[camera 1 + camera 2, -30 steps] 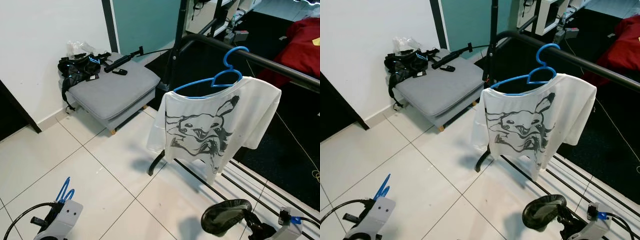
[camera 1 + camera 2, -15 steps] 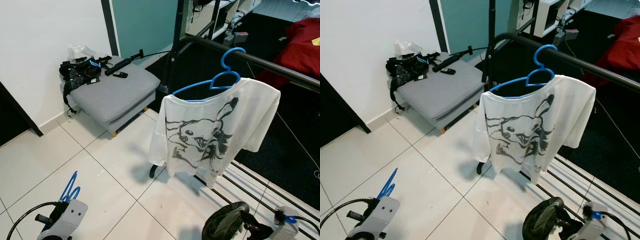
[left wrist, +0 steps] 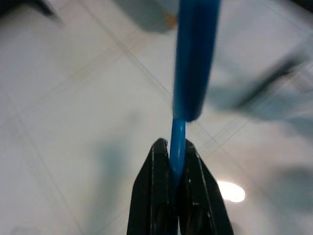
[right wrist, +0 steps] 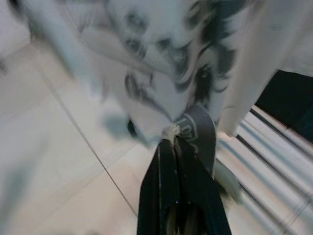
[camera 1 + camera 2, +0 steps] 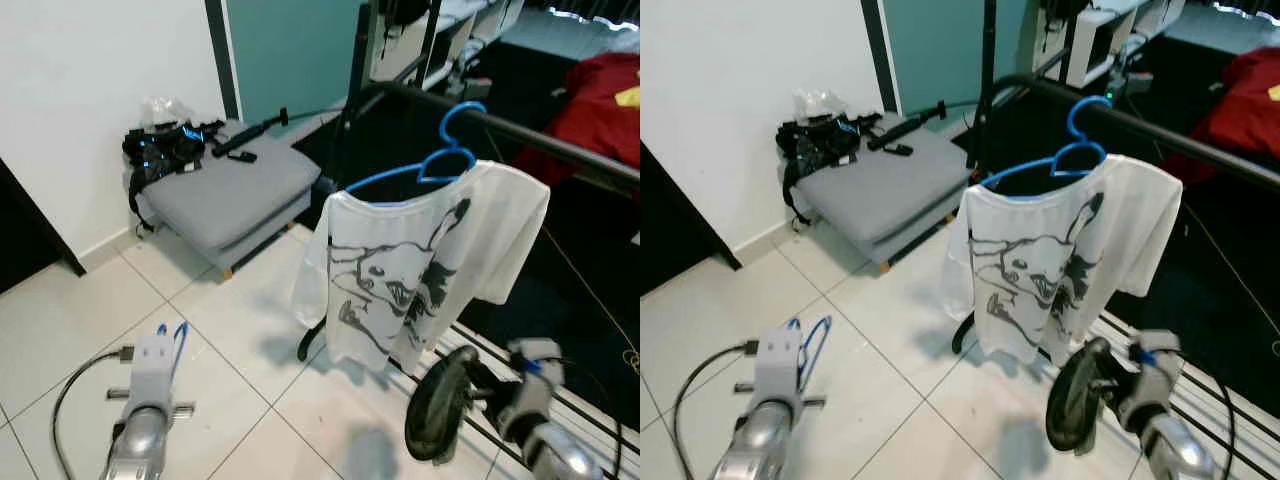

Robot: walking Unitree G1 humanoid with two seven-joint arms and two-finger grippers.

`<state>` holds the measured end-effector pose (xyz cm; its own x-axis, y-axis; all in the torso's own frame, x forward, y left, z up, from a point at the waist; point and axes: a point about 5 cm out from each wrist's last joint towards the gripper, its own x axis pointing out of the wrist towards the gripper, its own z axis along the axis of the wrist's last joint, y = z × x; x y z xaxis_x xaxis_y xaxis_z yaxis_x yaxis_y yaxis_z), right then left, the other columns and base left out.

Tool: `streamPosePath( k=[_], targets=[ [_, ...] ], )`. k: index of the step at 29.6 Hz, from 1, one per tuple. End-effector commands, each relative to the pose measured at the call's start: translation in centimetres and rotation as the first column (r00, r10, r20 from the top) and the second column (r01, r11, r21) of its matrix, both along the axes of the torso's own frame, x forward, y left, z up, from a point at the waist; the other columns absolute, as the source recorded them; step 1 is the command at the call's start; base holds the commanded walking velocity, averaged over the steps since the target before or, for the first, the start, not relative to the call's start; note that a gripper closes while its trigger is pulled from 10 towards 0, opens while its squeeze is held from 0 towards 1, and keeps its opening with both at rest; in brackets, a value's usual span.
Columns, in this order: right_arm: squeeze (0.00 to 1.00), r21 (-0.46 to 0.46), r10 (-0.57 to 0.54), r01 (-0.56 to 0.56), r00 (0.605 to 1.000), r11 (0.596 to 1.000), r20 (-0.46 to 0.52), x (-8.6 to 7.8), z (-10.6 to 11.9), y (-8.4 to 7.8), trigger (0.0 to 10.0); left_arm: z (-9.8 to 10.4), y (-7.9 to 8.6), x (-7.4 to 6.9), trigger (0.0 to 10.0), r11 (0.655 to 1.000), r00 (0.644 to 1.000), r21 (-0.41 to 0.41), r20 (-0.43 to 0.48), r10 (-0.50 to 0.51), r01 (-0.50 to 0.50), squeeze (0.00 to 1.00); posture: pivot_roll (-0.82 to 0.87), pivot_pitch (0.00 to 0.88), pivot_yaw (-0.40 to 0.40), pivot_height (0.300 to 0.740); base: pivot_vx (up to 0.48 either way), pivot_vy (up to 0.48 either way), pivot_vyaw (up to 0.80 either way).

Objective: Hang hanger

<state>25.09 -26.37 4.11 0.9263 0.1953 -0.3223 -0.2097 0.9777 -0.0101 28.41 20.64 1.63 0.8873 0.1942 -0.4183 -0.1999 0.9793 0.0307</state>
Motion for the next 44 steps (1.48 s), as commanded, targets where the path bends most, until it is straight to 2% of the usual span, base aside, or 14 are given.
streamPosePath(
  k=[1,6,8,10,12,13,14,17,19,23,26,32,44],
  targets=[
    [0.0,-0.054,0.071,-0.073,0.997,0.996,-0.033,0.2,-0.6,1.0,10.0,-0.4,-1.7,0.5,10.0,0.983,0.997,-0.17,-0.015,-0.074,0.07,0.0,0.07,0.109,-0.02,0.74,0.0,0.0,0.0],
    [0.0,-0.066,0.085,-0.086,0.996,0.994,-0.027,0.9,-0.2,1.3,10.0,0.4,-2.7,1.6,10.0,0.97,0.989,-0.196,0.041,-0.141,0.147,0.0,0.07,0.101,-0.023,0.74,0.0,0.0,0.0],
    [0.0,-0.093,0.093,-0.094,0.996,0.991,-0.014,1.5,0.3,1.5,10.0,0.9,-3.5,2.2,10.0,0.966,0.979,-0.16,0.062,-0.197,0.204,0.0,0.07,0.095,-0.019,0.74,0.0,0.0,0.66],
    [0.0,-0.093,0.093,-0.094,0.996,0.991,-0.014,1.5,0.3,1.5,10.0,0.9,-3.5,2.2,10.0,0.966,0.979,-0.16,0.062,-0.197,0.204,0.0,0.07,0.095,-0.019,0.74,0.0,0.0,0.8],
    [0.0,-0.115,0.103,-0.103,0.995,0.988,-0.006,1.9,0.7,1.6,10.0,1.9,-4.2,3.0,10.0,0.954,0.961,-0.132,0.108,-0.255,0.268,0.0,0.07,0.095,-0.019,0.74,0.0,0.0,0.8],
    [0.0,-0.115,0.103,-0.103,0.995,0.988,-0.006,1.9,0.7,1.6,10.0,1.9,-4.2,3.0,10.0,0.954,0.961,-0.132,0.108,-0.255,0.268,0.0,0.07,0.095,-0.019,0.74,0.0,0.0,0.8],
    [0.0,-0.117,0.09,-0.092,0.996,0.989,-0.018,1.8,0.3,1.3,10.0,3.0,-4.6,3.6,10.0,0.935,0.941,-0.164,0.188,-0.283,0.314,0.0,0.07,0.102,-0.023,0.74,0.0,0.0,0.79],
    [0.0,-0.096,0.066,-0.069,0.997,0.993,-0.03,1.4,-0.2,1.1,10.0,3.2,-4.7,3.6,10.0,0.928,0.934,-0.185,0.215,-0.284,0.324,0.0,0.07,0.105,-0.023,0.74,0.0,0.0,0.79],
    [0.0,-0.067,0.032,-0.036,0.998,0.997,-0.051,0.5,-1.0,0.7,10.0,3.2,-4.7,3.2,10.0,0.921,0.927,-0.195,0.238,-0.29,0.338,0.0,0.07,0.116,-0.022,0.74,0.0,0.0,0.79],
    [0.0,-0.028,-0.005,0.004,0.998,1.0,-0.066,-0.7,-1.7,0.5,10.0,2.9,-4.1,2.5,10.0,0.936,0.921,-0.12,0.255,-0.294,0.332,0.0,0.07,0.135,-0.011,0.74,0.0,0.0,0.79],
    [0.0,-0.022,-0.013,0.011,0.998,1.0,-0.069,-0.9,-1.8,0.4,10.0,2.8,-3.9,2.4,10.0,0.938,0.921,-0.111,0.259,-0.291,0.328,0.0,0.07,0.136,-0.01,0.74,0.0,0.0,0.79],
    [0.0,-0.009,-0.028,0.028,0.995,1.0,-0.092,-1.7,-2.8,0.6,10.0,2.3,-4.0,2.0,10.0,0.93,0.925,-0.155,0.246,-0.29,0.333,0.0,0.07,0.133,-0.002,0.74,0.0,0.0,0.79],
    [0.0,-0.001,-0.031,0.031,0.995,1.0,-0.097,-2.2,-3.1,0.7,10.0,1.8,-4.1,1.6,10.0,0.92,0.932,-0.219,0.239,-0.273,0.326,0.0,0.07,0.158,0.008,0.74,0.0,0.0,0.79]
  ],
)
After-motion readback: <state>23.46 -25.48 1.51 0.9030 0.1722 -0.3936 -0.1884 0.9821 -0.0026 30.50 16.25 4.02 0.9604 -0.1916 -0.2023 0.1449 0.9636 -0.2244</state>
